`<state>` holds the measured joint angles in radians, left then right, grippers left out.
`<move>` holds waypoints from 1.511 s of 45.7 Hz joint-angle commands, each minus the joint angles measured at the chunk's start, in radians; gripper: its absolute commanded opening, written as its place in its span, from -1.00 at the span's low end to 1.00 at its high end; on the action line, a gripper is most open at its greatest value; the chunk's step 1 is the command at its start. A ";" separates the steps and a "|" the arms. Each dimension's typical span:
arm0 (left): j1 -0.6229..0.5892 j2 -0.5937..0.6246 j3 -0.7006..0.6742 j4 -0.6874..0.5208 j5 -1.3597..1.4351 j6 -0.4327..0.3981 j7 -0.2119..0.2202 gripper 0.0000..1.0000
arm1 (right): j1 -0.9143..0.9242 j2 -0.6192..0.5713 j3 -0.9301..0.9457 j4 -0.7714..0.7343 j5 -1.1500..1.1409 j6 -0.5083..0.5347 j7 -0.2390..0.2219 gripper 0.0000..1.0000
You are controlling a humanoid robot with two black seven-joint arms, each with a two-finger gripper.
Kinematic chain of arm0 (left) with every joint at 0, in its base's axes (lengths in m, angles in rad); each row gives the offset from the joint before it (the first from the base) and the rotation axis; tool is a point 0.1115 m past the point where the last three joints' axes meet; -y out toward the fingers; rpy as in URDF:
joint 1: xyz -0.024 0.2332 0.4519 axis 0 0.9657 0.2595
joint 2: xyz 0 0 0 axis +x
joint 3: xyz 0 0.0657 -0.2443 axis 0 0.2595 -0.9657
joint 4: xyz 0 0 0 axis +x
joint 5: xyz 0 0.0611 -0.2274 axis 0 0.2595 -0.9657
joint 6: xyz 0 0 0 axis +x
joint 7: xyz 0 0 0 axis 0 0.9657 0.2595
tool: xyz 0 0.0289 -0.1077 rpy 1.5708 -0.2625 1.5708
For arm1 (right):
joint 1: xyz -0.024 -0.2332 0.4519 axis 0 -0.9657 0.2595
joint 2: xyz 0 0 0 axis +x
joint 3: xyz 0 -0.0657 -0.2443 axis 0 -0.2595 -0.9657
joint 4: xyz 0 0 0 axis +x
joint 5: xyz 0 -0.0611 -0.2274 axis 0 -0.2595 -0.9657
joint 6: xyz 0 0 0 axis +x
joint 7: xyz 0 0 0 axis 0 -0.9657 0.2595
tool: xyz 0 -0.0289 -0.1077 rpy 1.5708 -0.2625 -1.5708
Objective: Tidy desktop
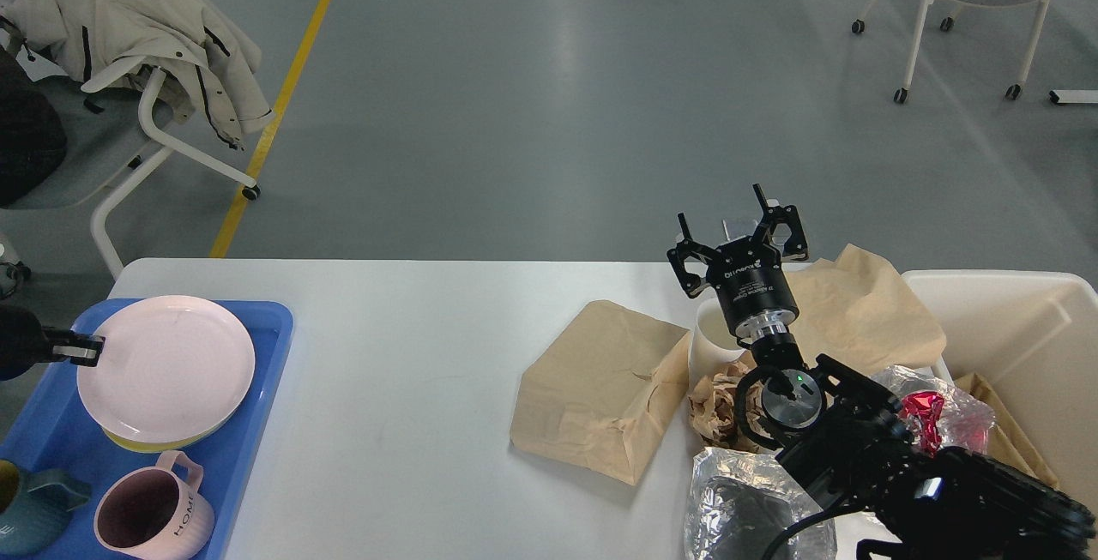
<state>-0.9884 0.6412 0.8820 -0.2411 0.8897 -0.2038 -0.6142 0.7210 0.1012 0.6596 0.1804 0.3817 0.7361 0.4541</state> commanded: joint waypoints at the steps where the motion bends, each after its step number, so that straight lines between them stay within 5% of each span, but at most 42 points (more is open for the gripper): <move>1: -0.001 0.003 0.000 -0.001 -0.002 0.000 -0.001 0.92 | 0.000 0.000 0.000 -0.001 0.000 0.000 0.000 1.00; 32: -0.003 0.005 0.000 0.000 -0.006 0.061 -0.022 0.90 | 0.000 0.000 0.000 0.001 0.000 0.000 0.000 1.00; 34: -0.001 0.005 0.000 0.000 -0.006 0.064 -0.022 0.78 | 0.000 0.000 0.000 0.001 0.000 0.000 0.000 1.00; 37: 0.004 0.006 0.008 0.002 0.000 0.066 -0.022 0.05 | 0.000 0.000 0.000 -0.001 0.000 -0.001 0.000 1.00; 40: 0.004 0.005 0.012 0.005 0.001 0.067 -0.022 -0.03 | 0.000 0.000 0.000 0.001 0.000 0.000 0.000 1.00; 43: 0.004 0.002 0.011 0.008 -0.005 0.066 -0.022 0.12 | 0.000 0.000 0.000 0.001 0.000 0.000 0.000 1.00; 46: 0.004 0.000 0.011 0.008 -0.003 0.064 -0.024 0.89 | 0.000 0.000 0.000 -0.001 0.000 -0.001 0.000 1.00; 47: 0.004 0.000 0.011 0.008 -0.003 0.063 -0.024 1.00 | 0.000 0.000 0.000 -0.001 0.000 0.000 0.000 1.00; 69: 0.001 0.002 0.003 0.008 -0.006 0.049 -0.027 0.97 | 0.000 0.000 0.000 0.001 0.000 0.000 0.000 1.00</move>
<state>-0.9848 0.6401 0.8895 -0.2331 0.8851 -0.1477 -0.6386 0.7210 0.1012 0.6596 0.1801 0.3821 0.7361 0.4541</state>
